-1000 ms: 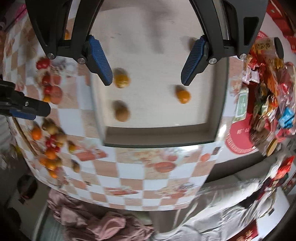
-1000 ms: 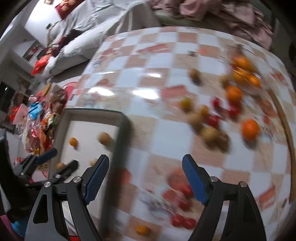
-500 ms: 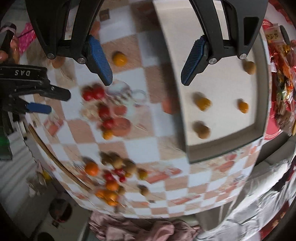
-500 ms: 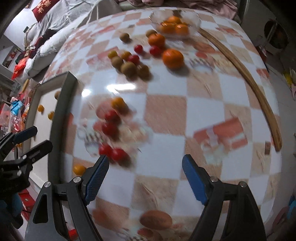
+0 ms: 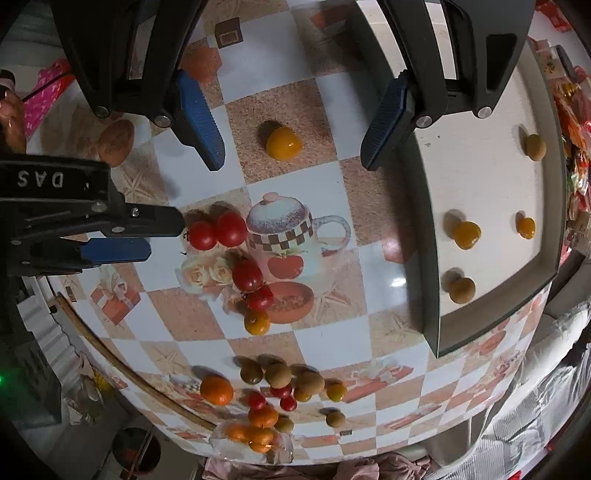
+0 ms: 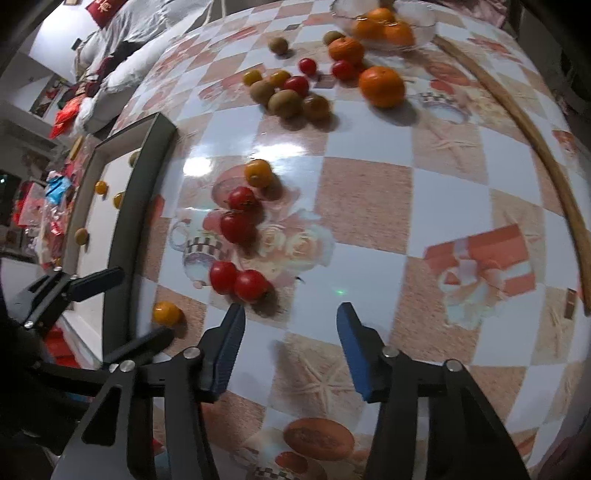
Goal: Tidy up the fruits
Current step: 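Grasp a yellow cherry tomato with left tool while right tool grasps a red cherry tomato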
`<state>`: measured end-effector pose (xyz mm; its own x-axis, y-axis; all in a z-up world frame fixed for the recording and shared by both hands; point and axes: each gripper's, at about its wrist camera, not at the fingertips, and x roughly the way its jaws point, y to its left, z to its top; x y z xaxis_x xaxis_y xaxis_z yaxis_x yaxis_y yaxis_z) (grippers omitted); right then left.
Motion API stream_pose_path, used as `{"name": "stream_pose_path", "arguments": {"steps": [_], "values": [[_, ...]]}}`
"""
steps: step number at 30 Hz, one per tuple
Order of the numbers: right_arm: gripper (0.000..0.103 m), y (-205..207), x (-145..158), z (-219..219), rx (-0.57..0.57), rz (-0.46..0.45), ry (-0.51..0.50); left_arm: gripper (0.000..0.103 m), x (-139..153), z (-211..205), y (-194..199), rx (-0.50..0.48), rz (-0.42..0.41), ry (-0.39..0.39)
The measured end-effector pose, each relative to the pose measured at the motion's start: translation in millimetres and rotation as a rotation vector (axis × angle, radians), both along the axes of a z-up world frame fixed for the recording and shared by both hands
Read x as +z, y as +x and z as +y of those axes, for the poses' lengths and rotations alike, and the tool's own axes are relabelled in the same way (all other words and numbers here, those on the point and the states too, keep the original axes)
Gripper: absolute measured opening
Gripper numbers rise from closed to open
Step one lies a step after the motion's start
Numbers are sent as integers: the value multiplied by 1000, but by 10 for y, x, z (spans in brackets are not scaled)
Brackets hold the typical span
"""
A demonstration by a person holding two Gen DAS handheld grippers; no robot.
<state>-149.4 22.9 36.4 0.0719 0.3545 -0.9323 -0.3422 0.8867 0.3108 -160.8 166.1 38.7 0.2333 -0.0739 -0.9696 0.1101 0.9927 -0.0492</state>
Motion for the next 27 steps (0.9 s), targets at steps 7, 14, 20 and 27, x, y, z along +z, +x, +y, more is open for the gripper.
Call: {"name": "stream_pose_path", "arguments": {"steps": [7,14,20,27], "values": [[49,27,-80,161,62,34,16,77,-157,-5,22,44,30,27],[40,32,-118,295,99,37,-2,65,-263,55,2,91,53,40],[19,31,-141,405,129,31,-36,46,-256,35,-36,109,42,35],[16,9,-118,381,112,23,-29,22,-204,58,-55,125,47,-73]]}}
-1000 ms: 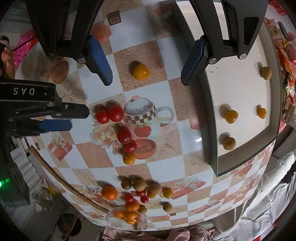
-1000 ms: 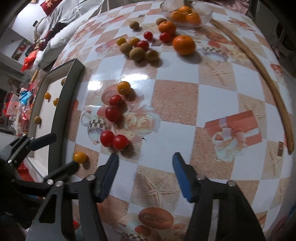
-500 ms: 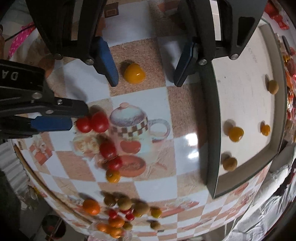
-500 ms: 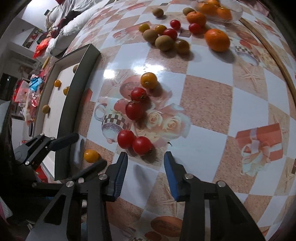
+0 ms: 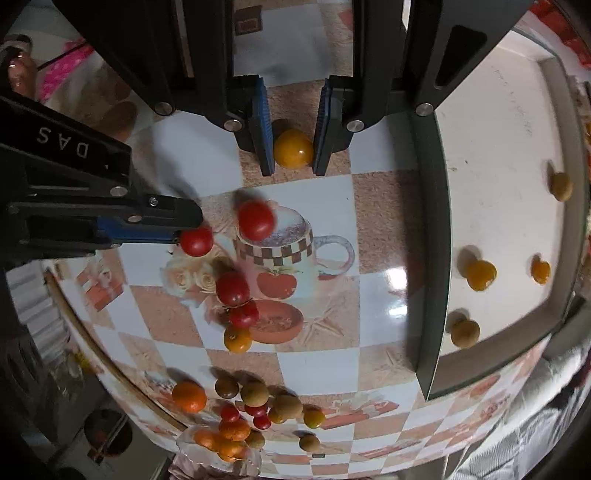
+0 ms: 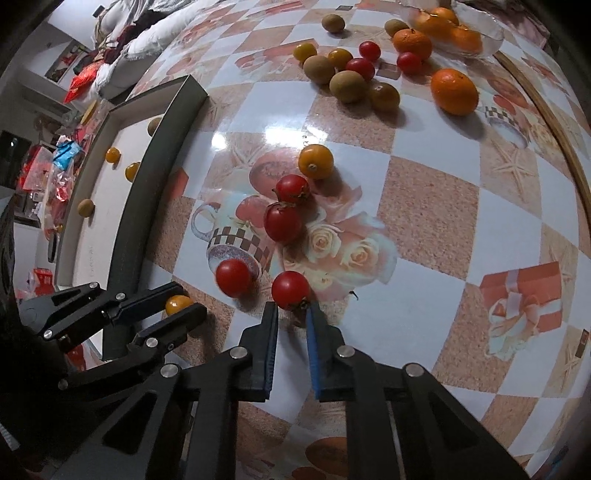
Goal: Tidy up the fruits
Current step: 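Grasp a yellow cherry tomato with left tool while right tool grasps a red cherry tomato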
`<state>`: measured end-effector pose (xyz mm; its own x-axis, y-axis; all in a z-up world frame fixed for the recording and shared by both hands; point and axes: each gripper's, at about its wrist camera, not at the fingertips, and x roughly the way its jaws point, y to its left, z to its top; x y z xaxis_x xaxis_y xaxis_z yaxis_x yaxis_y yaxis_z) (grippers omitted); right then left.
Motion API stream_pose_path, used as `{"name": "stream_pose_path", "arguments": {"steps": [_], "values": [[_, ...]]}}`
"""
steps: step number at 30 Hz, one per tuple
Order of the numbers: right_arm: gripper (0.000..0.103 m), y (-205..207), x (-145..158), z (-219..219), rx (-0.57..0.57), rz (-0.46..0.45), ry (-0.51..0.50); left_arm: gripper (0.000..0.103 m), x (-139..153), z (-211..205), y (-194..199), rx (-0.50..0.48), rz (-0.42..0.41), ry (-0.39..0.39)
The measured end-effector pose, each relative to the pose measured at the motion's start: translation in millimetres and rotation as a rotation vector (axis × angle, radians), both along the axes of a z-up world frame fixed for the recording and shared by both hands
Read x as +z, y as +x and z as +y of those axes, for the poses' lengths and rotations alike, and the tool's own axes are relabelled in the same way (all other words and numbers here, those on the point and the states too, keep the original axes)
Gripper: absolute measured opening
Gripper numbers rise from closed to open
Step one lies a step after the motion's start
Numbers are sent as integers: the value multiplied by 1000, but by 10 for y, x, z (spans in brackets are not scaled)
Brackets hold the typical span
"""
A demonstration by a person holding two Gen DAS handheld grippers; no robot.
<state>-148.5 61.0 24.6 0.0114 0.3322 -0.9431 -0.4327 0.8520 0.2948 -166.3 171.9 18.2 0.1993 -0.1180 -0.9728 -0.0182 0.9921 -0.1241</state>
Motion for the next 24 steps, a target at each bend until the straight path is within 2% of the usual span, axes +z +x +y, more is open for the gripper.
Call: {"name": "stream_pose_path", "arguments": {"steps": [7,16,24], "values": [[15,-3,2,-2,7,3,0,22,-24,70,-11,4,10,-6],[24,26,-4,88,15,-22,-10,22,-11,59,-15,5,9,-10],[22,57,50,40,-30,-28,18,22,-9,195,-45,42,8,-80]]}}
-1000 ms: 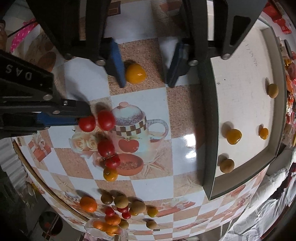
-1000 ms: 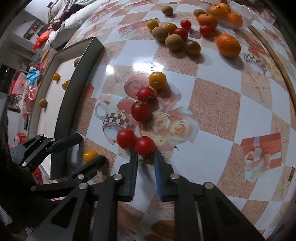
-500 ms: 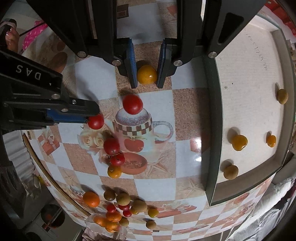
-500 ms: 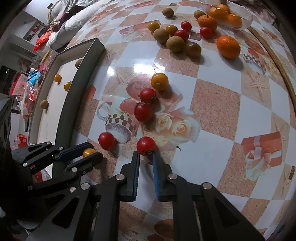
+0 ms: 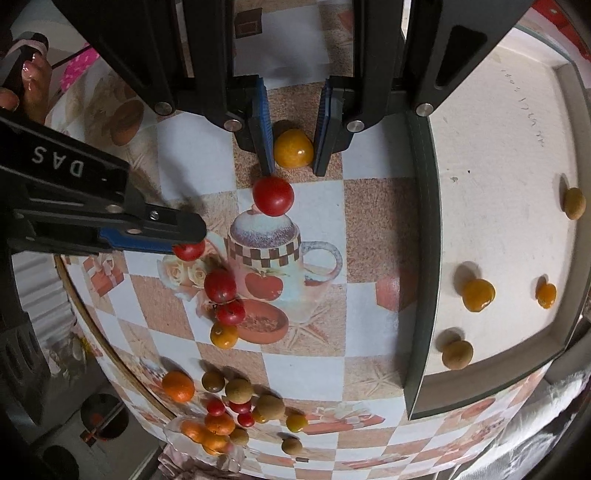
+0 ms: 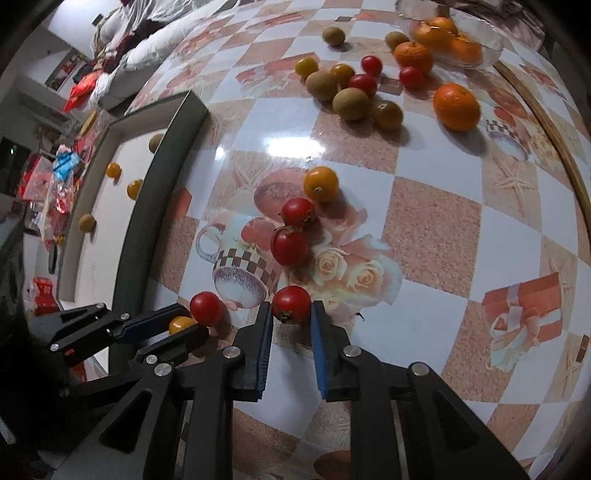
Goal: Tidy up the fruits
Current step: 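Grasp a yellow cherry tomato with left tool while right tool grasps a red cherry tomato, then carry both held tomatoes over the white tray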
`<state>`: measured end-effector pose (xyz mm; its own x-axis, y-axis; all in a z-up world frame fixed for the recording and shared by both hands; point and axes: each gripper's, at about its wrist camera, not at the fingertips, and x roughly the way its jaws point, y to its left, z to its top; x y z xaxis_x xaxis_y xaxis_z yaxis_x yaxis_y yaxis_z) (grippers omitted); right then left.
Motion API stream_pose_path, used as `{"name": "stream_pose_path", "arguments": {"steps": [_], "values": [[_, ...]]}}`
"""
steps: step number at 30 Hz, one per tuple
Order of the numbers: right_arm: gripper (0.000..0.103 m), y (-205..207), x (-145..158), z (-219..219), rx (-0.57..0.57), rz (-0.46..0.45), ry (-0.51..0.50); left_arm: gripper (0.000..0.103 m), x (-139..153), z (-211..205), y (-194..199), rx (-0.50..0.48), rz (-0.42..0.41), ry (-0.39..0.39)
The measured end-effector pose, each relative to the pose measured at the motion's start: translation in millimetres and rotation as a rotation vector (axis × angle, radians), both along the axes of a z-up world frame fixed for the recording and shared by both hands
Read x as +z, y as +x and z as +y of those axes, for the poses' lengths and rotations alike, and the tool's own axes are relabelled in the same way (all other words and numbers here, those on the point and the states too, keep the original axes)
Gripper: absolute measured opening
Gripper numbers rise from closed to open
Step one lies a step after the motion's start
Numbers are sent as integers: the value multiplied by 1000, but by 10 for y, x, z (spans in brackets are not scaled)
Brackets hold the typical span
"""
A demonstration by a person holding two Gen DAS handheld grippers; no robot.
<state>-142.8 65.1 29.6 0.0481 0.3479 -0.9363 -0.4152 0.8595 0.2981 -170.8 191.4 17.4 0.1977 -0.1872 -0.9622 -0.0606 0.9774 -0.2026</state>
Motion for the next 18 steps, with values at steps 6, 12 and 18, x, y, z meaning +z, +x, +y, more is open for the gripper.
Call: {"name": "stream_pose_path", "arguments": {"steps": [6,12,18], "values": [[22,-5,15,-55,-11,12,9,22,2,6,-18,-10,-2,4],[22,2,37,-76,-27,18,19,22,28,14,-4,-13,-2,-14],[22,36,119,-92,-30,9,22,22,147,49,-7,-10,-23,-33]]}}
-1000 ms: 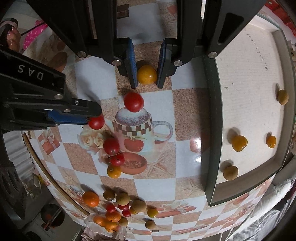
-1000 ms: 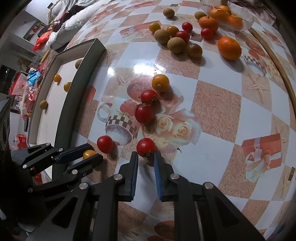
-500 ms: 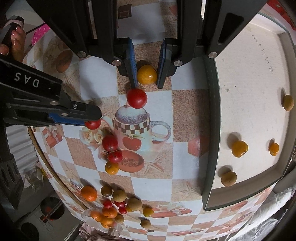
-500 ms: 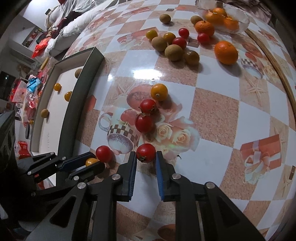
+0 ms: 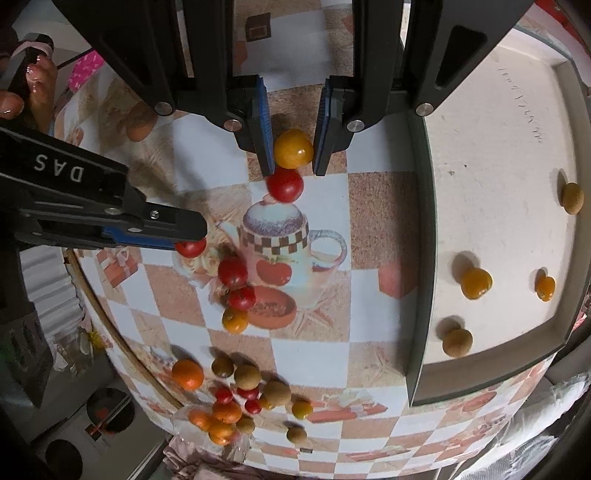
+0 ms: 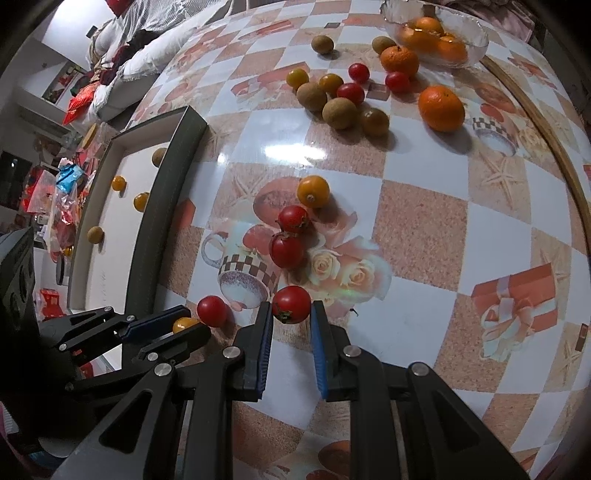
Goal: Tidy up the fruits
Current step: 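Carry both held tomatoes over the white tray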
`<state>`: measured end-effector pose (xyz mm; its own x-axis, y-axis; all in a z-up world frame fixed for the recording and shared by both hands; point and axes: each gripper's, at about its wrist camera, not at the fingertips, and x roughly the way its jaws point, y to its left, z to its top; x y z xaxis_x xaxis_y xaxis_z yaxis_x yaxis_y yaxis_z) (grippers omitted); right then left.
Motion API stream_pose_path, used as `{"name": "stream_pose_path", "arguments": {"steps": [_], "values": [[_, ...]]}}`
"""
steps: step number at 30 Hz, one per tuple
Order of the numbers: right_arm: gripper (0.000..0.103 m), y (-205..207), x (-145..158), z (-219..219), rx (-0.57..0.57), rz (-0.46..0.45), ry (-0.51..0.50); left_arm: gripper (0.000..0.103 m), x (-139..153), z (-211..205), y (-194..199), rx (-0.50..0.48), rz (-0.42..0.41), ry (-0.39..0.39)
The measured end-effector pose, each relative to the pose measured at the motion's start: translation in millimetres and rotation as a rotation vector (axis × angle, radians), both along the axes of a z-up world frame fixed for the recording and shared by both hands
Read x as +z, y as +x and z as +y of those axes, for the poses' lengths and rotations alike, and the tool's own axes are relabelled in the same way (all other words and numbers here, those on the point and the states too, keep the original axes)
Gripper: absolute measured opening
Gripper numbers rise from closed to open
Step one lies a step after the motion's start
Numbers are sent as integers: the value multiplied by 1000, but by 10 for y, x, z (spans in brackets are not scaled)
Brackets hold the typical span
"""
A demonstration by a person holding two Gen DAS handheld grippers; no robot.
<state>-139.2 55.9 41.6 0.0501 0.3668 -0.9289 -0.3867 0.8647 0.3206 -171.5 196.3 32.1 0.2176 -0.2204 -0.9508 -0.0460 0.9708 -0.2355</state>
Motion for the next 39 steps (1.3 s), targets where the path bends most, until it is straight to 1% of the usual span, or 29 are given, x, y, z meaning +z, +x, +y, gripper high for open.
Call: {"name": "stream_pose_path", "arguments": {"steps": [4,10,16,21,25,31,36,39], "values": [[22,29,83,20,-1,-8,1,22,139,32,9,8,-23,-9],[22,73,203,174,19,-24,5,22,285,245,-6,39,-51,-3],[22,83,301,451,69,-41,7,22,352,615,-70,107,-64,23],[22,83,370,734,117,-52,16,22,373,1000,-136,177,-70,60],[22,98,411,1042,166,-58,28,22,355,1314,-138,239,-69,89],[22,231,402,1475,208,-48,54,22,263,1754,2,318,-68,118],[22,471,316,1851,211,-28,68,22,113,1914,194,326,-54,135],[22,584,251,2076,225,-29,57,22,26,1959,258,327,-39,142]]}}
